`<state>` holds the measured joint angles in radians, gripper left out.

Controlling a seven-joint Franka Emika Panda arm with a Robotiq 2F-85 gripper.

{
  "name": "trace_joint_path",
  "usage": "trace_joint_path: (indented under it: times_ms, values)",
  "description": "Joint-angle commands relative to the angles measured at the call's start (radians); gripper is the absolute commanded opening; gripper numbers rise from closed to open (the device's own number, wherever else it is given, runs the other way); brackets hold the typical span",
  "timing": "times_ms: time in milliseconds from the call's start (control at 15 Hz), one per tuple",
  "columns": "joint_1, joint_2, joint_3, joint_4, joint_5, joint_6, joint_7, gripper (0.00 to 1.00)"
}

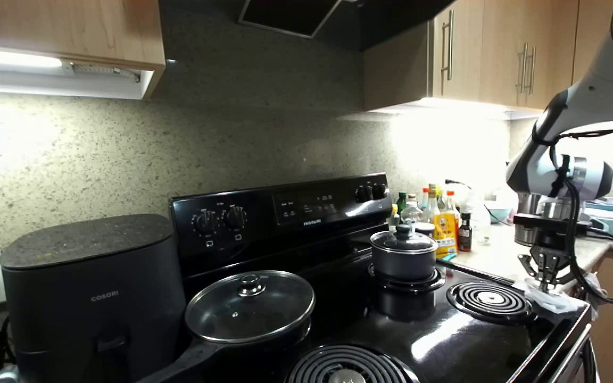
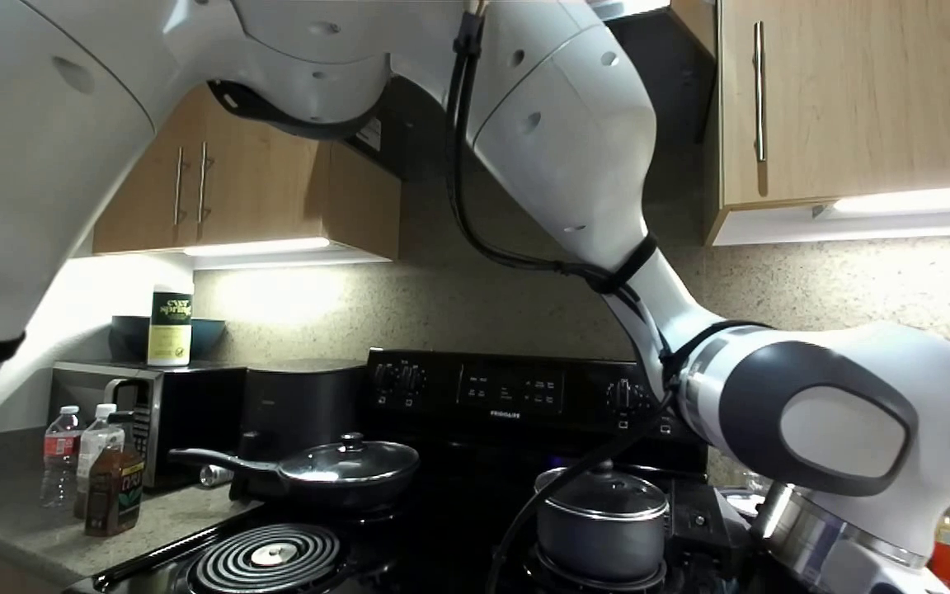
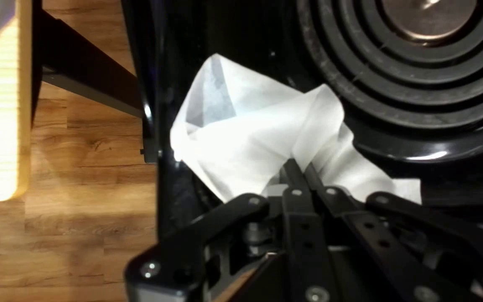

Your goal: Use the white cloth to wipe the stove

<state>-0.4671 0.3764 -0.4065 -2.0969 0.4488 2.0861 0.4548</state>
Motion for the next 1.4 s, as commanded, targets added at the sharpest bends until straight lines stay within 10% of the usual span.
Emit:
trace_joint_path:
  times_ms: [0,1333]
  values:
    - [0.055,0.046,0.059,0.013,0.021,0.116,-0.034,0.00]
    - [0.162,0.050,0.151,0.099,-0.088,0.182,-0.103,0.00]
